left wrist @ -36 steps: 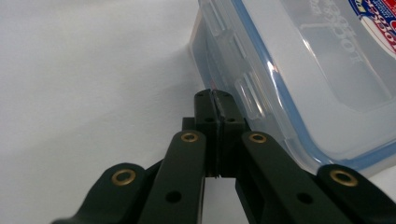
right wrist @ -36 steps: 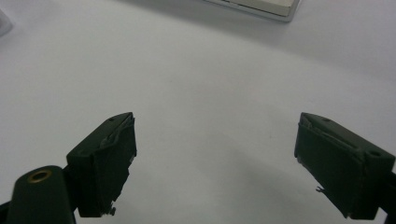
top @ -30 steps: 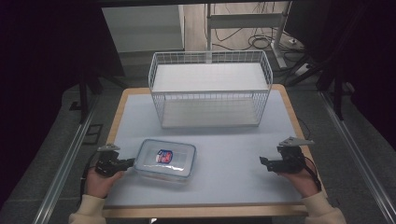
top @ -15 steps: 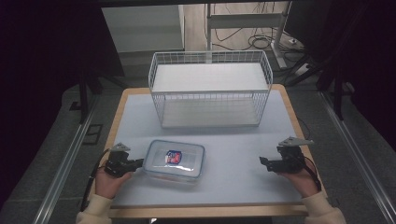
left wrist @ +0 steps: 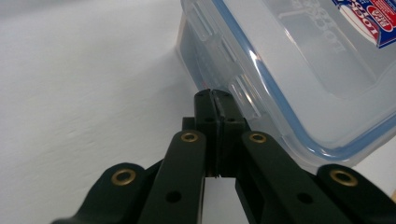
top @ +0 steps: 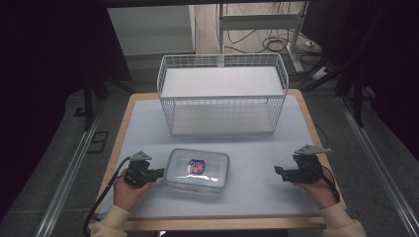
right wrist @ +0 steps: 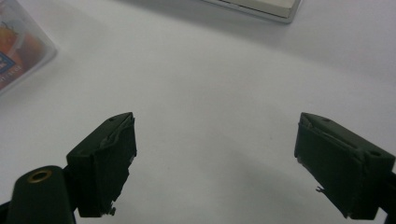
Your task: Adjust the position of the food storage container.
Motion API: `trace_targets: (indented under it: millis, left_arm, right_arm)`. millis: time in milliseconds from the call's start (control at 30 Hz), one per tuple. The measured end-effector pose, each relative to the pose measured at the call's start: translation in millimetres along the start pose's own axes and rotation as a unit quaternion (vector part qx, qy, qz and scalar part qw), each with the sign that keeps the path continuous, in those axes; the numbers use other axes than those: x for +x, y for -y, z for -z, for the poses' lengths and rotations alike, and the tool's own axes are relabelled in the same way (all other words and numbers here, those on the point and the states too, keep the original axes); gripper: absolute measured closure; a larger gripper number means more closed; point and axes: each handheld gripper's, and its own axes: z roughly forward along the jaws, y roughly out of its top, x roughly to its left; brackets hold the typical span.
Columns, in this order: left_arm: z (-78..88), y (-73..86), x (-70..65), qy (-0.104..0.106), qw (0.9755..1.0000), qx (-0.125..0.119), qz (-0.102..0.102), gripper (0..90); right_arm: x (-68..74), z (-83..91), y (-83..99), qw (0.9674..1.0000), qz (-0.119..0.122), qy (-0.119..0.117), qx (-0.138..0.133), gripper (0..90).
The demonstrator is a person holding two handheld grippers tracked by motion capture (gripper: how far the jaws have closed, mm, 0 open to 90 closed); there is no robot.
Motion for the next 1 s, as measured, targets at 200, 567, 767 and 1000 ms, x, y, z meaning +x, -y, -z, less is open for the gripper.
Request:
trace_targets:
  millis: [200,567,767,1000]
  left_arm:
    - [-9.0,-4.7,-13.4,0.002,0.9999,0.000,-0.014,90.0]
    - [-30.6,-16.2,-50.3,0.011,0.9988,0.006,-0.048,90.0]
    - [-34.3,-18.2,-55.4,0.025,0.9986,0.009,-0.046,90.0]
    - [-38.6,-19.5,-66.3,0.039,0.9971,0.016,-0.063,90.0]
  right_arm:
    - [0.4,0.3,-0.4,1.0000,0.002,-0.001,-0.001,13.0]
    - [-0.8,2.3,-1.3,1.0000,0.001,0.000,-0.004,12.9]
    - [-2.4,2.1,-0.6,1.0000,-0.002,0.002,-0.003,12.9]
    - [-1.0,2.0,-1.1,1.0000,0.000,0.001,-0.002,12.8]
